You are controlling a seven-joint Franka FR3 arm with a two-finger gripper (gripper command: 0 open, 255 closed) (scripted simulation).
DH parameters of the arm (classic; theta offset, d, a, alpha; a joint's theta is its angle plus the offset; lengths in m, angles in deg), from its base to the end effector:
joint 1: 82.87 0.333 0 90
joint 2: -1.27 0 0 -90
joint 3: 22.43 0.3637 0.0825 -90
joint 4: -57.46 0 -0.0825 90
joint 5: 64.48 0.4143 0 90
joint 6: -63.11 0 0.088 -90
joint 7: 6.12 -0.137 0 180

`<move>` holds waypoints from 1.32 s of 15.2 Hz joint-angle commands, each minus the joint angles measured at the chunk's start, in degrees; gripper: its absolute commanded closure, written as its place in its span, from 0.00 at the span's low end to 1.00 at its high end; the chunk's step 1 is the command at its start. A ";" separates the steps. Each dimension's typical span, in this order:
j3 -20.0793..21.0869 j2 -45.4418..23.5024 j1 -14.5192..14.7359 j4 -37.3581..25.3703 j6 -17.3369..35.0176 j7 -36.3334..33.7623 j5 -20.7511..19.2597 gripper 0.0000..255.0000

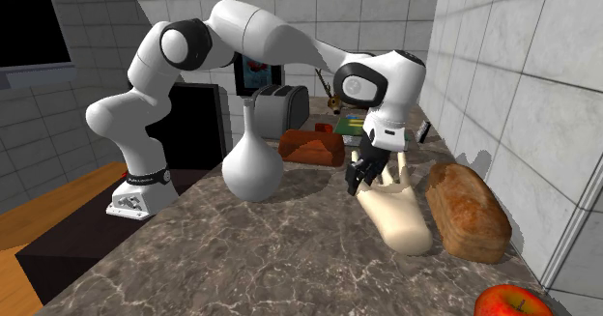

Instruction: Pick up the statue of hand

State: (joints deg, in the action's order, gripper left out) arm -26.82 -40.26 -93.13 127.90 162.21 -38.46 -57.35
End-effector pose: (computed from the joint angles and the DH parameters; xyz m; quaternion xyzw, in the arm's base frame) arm 0.7555 -0.1672 0.3202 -0.9069 0.4050 0.1149 0.0162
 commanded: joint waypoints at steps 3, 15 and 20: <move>0.06 -0.04 0.10 0.33 -0.02 0.00 -0.01 1.00; 0.00 1.26 -0.14 -6.05 -7.66 -0.62 -0.21 1.00; 0.01 1.38 -0.27 -9.04 -10.76 -0.88 -0.25 1.00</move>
State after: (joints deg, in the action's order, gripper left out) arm -26.80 -39.19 -93.36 118.94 151.69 -39.38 -57.60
